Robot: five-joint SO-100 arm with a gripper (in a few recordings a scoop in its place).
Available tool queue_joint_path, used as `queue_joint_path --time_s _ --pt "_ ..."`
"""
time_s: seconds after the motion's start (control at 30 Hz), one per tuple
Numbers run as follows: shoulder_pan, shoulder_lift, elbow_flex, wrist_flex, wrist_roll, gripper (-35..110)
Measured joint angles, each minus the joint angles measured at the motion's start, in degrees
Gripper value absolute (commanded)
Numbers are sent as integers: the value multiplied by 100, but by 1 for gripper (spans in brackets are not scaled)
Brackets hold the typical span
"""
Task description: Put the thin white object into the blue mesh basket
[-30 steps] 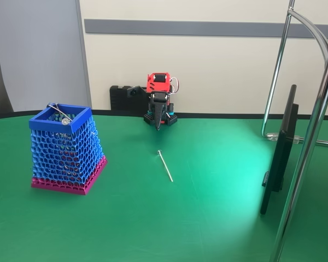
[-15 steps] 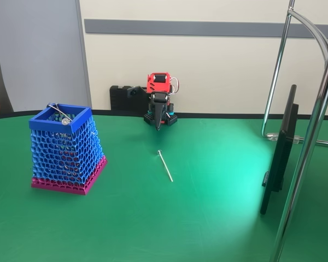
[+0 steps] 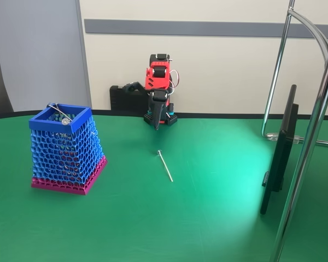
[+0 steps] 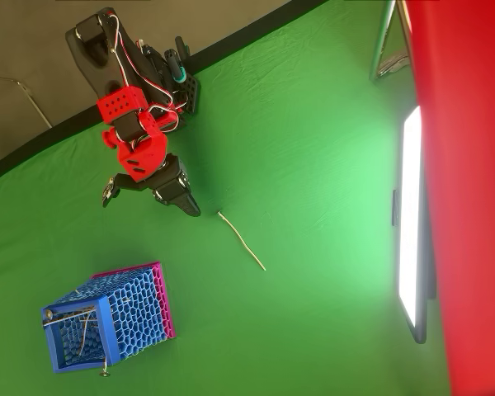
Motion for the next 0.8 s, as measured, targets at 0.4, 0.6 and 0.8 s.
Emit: queue_joint_path --time_s 0.4,0.6,0.8 --pt "-26 -1995 -1714 246 -229 1" --pt "79 -2769 -2646 958 -914 1" --pt "176 -3560 -3313 1494 -2039 1"
